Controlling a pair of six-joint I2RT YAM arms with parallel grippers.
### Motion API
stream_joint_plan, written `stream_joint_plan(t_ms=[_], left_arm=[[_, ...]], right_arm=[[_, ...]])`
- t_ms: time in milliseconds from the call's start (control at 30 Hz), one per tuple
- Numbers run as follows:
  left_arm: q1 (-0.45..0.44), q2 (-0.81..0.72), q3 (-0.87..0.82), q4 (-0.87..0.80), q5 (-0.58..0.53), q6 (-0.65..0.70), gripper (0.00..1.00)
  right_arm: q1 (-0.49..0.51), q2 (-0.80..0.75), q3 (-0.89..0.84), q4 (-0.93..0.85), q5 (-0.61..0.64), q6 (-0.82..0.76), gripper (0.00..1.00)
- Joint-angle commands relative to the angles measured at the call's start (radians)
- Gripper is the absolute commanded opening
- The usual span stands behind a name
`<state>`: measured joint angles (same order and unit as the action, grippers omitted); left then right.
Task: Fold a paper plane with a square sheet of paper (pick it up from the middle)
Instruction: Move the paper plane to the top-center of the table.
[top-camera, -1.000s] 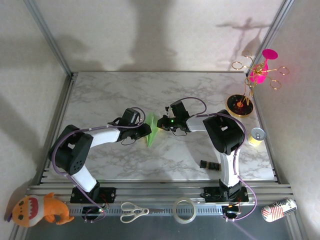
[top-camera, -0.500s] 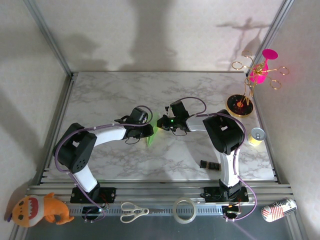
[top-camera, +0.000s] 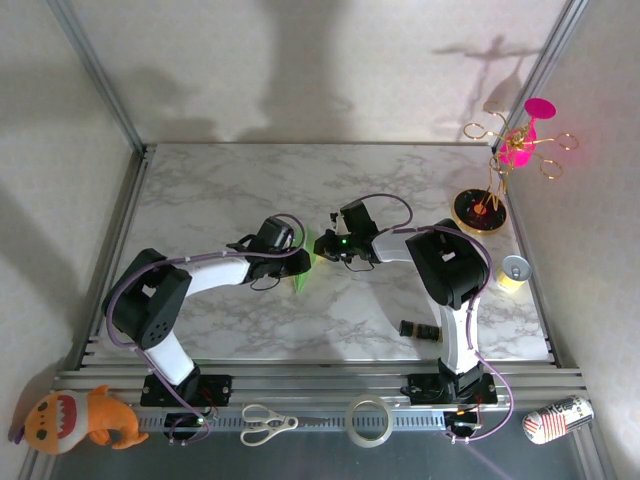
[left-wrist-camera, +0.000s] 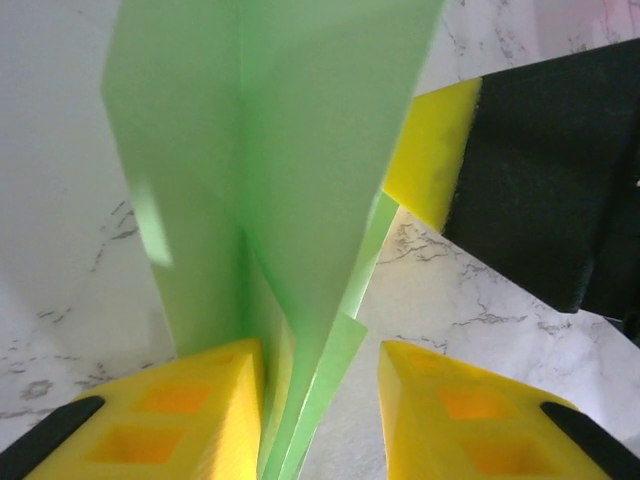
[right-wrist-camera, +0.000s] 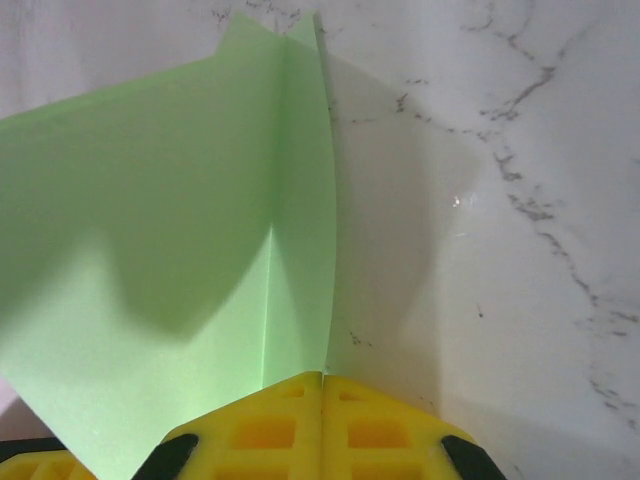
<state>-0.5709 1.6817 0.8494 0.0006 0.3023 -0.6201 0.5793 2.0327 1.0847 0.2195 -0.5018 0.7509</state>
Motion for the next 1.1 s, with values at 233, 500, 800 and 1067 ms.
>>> stream_joint_plan(t_ms=[233,500,800,1067], left_arm=[[-0.014,0.03,0.02,-0.047,-0.045,0.049,0.38],[-0.058,0.058,0.078,-0.132,-0.149,0.083,0.41],[-0.084,0.071,0.116,-0.174,-0.207,0.1,0.46],[-0.091,0.094,0.142,-0.205,-0.246,0.106,0.4]], right_arm=[[-0.006,0.011,0.021,-0.014,-0.014,-0.01,0.02],[-0.007,0.006,0.024,-0.02,-0.014,-0.011,0.02],[-0.007,0.009,0.025,-0.025,-0.016,-0.011,0.02],[-0.007,0.007,0.023,-0.024,-0.015,-0.012,0.02]])
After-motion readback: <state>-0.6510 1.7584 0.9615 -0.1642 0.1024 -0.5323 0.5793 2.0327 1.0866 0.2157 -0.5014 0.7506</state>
